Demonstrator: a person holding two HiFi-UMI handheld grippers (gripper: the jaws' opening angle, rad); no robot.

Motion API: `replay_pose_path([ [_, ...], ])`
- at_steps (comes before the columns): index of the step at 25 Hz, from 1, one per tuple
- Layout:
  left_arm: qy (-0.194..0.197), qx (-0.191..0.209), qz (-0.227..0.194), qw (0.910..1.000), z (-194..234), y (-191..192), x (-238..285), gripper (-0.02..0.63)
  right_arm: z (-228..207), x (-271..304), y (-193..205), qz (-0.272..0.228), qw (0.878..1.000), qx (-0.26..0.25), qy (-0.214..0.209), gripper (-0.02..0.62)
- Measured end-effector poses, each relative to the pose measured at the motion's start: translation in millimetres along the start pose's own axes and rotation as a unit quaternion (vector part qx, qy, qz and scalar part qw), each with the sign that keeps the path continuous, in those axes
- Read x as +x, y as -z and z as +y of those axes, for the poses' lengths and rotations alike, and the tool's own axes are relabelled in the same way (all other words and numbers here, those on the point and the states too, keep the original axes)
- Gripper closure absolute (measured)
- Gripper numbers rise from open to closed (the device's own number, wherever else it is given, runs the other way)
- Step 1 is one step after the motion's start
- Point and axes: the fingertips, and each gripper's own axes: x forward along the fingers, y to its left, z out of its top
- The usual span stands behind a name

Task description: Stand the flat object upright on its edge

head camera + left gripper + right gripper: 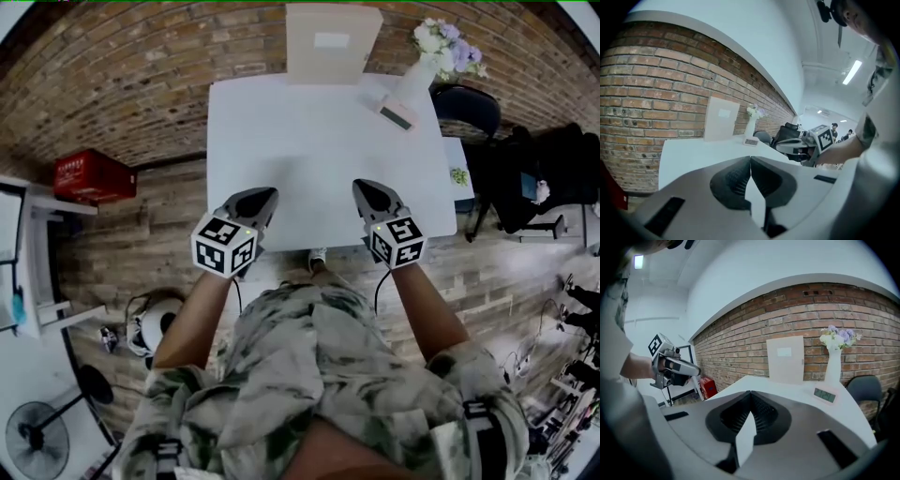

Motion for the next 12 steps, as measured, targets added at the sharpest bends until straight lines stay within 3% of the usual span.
replay_pose_path([
  [12, 0.004, -0.008, 0.004, 1.0, -49.8, 53.0, -87.5, 0.58, 95.0, -75.3, 35.7, 0.013, 0.999, -0.007, -0.029, 0.574],
])
